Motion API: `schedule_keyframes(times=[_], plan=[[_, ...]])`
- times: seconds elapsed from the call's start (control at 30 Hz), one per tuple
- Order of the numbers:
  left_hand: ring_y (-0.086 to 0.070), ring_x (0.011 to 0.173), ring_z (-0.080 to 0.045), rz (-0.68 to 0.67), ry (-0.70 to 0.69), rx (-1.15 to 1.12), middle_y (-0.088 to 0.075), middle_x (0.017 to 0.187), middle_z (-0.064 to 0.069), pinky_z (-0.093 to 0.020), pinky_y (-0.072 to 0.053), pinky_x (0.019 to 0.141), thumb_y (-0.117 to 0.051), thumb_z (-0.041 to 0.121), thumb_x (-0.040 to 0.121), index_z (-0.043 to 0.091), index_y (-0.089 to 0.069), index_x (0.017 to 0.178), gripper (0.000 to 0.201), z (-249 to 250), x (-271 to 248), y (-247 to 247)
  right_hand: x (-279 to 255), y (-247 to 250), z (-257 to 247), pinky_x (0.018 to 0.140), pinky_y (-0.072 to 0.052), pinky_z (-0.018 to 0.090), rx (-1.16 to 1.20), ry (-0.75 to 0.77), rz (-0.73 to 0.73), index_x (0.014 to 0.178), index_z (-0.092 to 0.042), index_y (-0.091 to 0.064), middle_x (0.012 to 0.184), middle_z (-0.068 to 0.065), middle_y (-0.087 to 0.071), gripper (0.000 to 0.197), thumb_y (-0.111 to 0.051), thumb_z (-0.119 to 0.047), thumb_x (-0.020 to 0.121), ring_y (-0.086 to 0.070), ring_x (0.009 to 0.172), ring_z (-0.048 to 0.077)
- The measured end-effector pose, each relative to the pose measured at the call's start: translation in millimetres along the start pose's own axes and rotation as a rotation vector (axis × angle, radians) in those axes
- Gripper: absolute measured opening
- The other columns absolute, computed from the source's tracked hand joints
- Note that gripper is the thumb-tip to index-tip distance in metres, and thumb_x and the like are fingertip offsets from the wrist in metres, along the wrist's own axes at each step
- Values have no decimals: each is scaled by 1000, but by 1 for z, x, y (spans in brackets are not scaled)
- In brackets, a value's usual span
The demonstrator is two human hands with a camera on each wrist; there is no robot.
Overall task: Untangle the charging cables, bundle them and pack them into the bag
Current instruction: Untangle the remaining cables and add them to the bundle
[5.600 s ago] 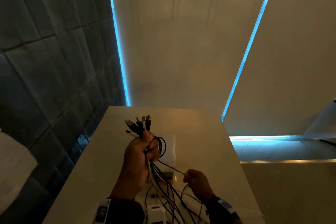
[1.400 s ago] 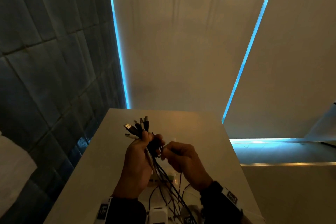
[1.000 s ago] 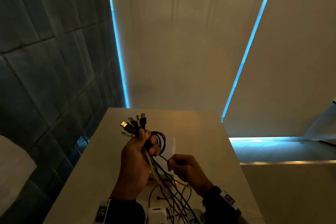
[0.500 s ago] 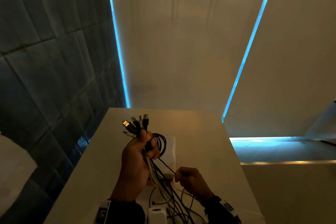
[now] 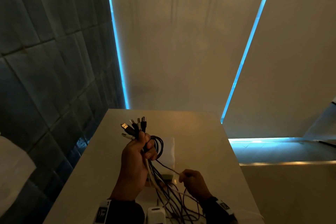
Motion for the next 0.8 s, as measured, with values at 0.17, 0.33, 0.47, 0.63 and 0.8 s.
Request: schedule_keyframes(times=[0.17,0.33,0.47,0.63,0.8], plan=[[-31,42,-9,58,16,48,-40,58,2,-26,-27,49,-34,25,100,12,-42,71,33,0,3,4,-8,9,-65,41,-25,22,246,91,69,76,-4,-61,49,-2,-40,20,-52,-10,92,-30,42,12],[-46,57,-19,133,35,122,-54,60,-5,-31,-34,58,-38,21,100,8,-48,72,33,-5,1,8,-46,4,-153,44,-20,22,422,421,-94,84,-2,-59,53,-3,-34,19,-52,-15,97,-22,47,11],[-53,67,-23,170,23,165,-63,69,-9,-34,-41,65,-41,23,100,3,-59,81,32,-6,1,11,-68,-9,-179,46,-21,22,476,547,-256,81,-5,-59,57,-2,-38,19,-54,-18,93,-22,48,11],[-57,70,-25,41,25,-3,-59,76,-13,-38,-44,71,-38,26,98,3,-53,82,32,0,1,2,-65,-19,-163,47,-23,17,375,481,-333,75,-10,-61,55,-6,-40,16,-56,-17,89,-27,47,6],[-43,56,-17,9,-4,-129,-49,70,-5,-35,-34,66,-38,25,97,11,-44,73,30,4,-2,-4,-50,-20,-135,46,-24,15,287,401,-312,74,-10,-59,52,-10,-40,19,-53,-10,91,-29,46,4]])
Point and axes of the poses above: each hand's wrist, its own x-axis towards the middle knuckle, its own y-axis out of the back of the hand, z = x × y, the point moved 8 cm from there along x, towards the middle knuckle
